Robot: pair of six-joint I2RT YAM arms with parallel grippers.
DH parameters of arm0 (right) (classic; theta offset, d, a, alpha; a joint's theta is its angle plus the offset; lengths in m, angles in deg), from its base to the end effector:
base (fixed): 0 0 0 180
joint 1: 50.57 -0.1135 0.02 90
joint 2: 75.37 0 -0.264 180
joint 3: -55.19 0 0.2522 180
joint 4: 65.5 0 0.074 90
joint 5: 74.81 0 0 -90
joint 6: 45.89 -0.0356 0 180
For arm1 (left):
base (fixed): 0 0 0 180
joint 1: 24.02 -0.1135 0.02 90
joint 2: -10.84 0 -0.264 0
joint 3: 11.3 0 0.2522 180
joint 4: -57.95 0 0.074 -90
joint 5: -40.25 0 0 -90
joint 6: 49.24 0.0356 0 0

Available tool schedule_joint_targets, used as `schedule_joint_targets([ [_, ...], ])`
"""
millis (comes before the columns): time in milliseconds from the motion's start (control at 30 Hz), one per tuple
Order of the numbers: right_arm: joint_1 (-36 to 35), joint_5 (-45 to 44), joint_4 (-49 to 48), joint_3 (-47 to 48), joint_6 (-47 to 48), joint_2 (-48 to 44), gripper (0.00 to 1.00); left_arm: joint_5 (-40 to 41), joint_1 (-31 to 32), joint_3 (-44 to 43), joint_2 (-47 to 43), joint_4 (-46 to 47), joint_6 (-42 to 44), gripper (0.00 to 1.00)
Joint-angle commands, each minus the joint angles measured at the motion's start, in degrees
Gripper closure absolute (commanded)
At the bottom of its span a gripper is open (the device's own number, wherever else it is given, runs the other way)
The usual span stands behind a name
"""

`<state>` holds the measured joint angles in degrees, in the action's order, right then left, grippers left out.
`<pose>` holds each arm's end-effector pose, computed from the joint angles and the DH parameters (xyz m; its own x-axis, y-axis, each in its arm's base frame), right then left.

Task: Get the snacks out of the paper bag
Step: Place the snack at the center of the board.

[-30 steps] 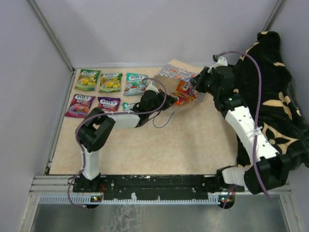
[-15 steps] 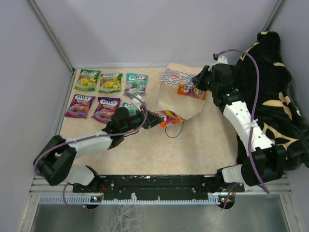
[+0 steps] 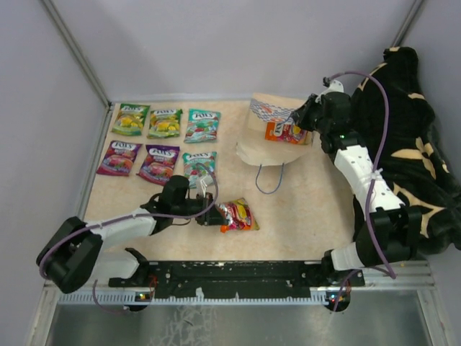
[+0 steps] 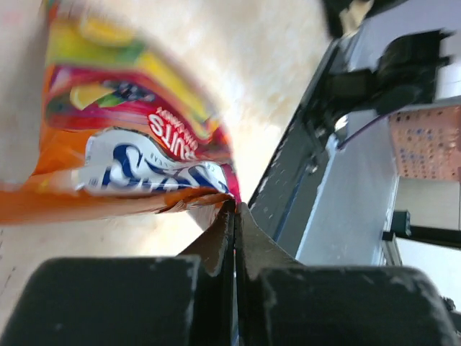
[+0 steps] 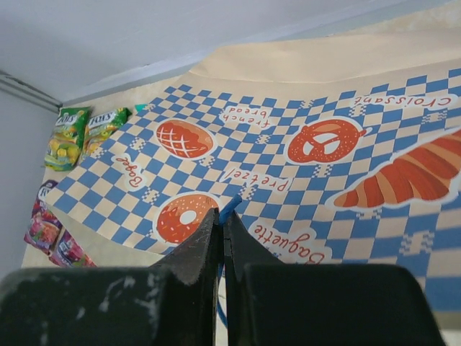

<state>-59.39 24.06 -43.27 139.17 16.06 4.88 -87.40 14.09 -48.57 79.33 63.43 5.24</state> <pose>0.3257 0.0561 0.3555 -0.4159 0.4056 -0.8139 -0.1138 0.8648 0.4891 0.1683 -0.1596 0.1840 -0.8136 0.0535 -0.5790 0.5516 0.3864 -0.7393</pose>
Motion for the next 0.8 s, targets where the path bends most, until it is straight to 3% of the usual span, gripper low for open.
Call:
schedule_joint_targets([
  [0,0.55,2.62,-3.23,3.42,2.51,0.59,0.97,-1.9,-1.51,-2.38,7.6,-10.72,8.74,1.0],
  [133,0.64,2.24,-2.73,2.99,3.81,-0.33,0.97,4.43,-3.74,-6.86,13.23,-17.15,15.24,1.0],
  [167,0.71,1.96,-2.42,2.92,4.26,-0.62,0.97,5.66,-4.25,-8.01,13.99,-18.36,16.52,0.95],
  [300,1.45,0.95,-1.44,2.88,5.24,-1.5,0.97,13.74,-4.88,-14.14,14.15,-27.06,21.65,0.5],
  [333,1.64,0.74,-1.39,2.84,5.28,-1.72,0.97,16.01,-4.84,-15.59,12.87,-29.21,22.33,0.21],
  [367,1.78,0.59,-1.37,2.82,5.29,-1.88,0.97,17.77,-4.86,-17.16,11.1,-30.23,22.71,0.06],
  [400,1.86,0.4,-1.43,2.82,5.25,-2.05,0.97,19.52,-4.76,-18.9,9.34,-30.79,23.01,0.01],
  [567,1.88,0.57,-2.06,2.69,4.06,-2.32,0.98,28.02,-1.41,-30.59,3.72,-29.64,20.52,0.0],
  [767,1.88,1.68,-3.72,0.64,1.72,-3.02,0.98,28.45,7.58,-41.63,9.39,-15.99,22.14,0.0],
])
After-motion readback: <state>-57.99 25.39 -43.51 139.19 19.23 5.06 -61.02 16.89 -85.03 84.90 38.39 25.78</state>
